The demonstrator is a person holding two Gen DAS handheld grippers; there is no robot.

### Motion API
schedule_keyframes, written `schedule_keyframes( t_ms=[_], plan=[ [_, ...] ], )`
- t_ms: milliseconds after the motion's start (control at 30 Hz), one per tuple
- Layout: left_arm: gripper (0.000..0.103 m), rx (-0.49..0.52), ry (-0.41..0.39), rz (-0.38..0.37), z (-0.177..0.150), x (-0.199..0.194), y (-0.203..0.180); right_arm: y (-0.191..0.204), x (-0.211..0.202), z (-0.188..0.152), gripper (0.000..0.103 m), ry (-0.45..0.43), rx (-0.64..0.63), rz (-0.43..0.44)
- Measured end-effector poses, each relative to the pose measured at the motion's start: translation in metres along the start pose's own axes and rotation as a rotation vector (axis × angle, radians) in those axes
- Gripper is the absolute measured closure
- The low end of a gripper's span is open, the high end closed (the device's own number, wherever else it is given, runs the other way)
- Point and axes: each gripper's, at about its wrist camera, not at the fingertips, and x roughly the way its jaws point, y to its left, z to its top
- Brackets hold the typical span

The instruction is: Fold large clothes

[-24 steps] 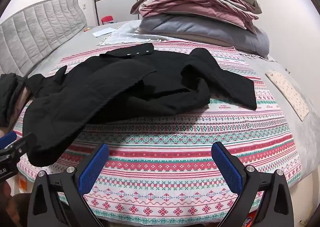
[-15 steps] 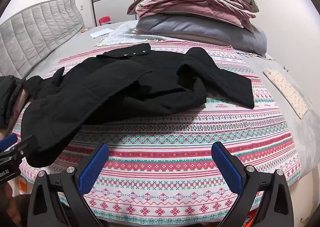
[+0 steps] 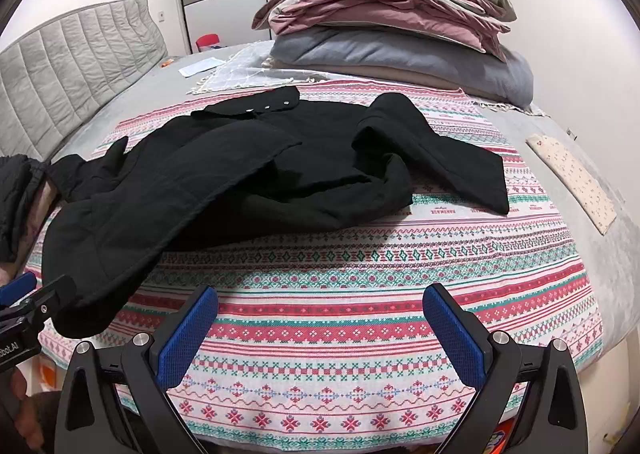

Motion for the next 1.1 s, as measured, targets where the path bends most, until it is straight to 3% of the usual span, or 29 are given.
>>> schedule_keyframes(
  t_ms=[1100],
  plan=[
    [0.001, 0.008, -0.004, -0.004, -0.0005, -0.0019, -0.0006, -0.0008, -0.0011, -0.0004, 0.000, 0.001, 0.002, -0.014]
  ],
)
